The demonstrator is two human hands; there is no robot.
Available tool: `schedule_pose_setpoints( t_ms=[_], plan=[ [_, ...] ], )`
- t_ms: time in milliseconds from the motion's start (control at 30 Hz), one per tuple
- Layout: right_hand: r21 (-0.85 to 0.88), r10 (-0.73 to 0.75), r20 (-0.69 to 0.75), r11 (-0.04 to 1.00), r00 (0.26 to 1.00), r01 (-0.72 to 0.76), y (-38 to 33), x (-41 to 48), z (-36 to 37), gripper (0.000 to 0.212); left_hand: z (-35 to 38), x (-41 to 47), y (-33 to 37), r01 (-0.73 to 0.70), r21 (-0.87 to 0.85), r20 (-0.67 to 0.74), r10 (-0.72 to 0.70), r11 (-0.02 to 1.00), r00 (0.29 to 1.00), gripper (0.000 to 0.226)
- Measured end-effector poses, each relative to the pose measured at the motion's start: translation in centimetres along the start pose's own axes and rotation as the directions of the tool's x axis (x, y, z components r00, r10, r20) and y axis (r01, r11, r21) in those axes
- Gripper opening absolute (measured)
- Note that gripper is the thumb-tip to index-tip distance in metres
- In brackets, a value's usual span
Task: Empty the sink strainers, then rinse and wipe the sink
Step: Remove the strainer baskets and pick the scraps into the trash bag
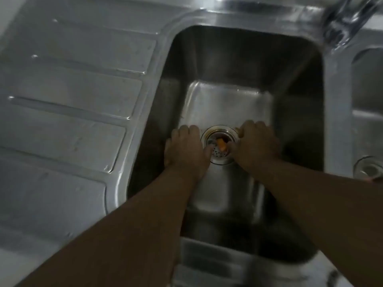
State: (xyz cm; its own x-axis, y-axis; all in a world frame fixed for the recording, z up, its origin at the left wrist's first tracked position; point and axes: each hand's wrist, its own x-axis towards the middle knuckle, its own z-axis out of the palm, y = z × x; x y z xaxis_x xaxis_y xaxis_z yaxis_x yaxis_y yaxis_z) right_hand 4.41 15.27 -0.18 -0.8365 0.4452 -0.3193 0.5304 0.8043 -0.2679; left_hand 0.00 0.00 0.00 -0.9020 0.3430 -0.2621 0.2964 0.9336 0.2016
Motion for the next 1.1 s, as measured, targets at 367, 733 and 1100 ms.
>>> schedule_pose_setpoints(
  t_ms=[367,733,1100],
  plan=[
    [-0.008,0.132,-0.054,0.991,0.990,-0.132,0.0,2.2,3.5,0.048,3.3,2.8,0.5,0.045,0.034,-0.030,-0.044,0.998,0.999,0.047],
    [0.200,0.162,-0.029,0.968,0.986,-0.153,-0.1,0.8,2.2,0.035,1.8,1.9,2.1,0.230,-0.506,0.078,-0.221,0.831,0.972,0.006],
    [0.679,0.215,0.016,0.714,0.977,-0.168,-0.7,-5.0,-4.3,0.022,-3.5,-4.2,2.9,0.283,-0.797,0.102,-0.342,0.534,0.934,0.016]
  ],
)
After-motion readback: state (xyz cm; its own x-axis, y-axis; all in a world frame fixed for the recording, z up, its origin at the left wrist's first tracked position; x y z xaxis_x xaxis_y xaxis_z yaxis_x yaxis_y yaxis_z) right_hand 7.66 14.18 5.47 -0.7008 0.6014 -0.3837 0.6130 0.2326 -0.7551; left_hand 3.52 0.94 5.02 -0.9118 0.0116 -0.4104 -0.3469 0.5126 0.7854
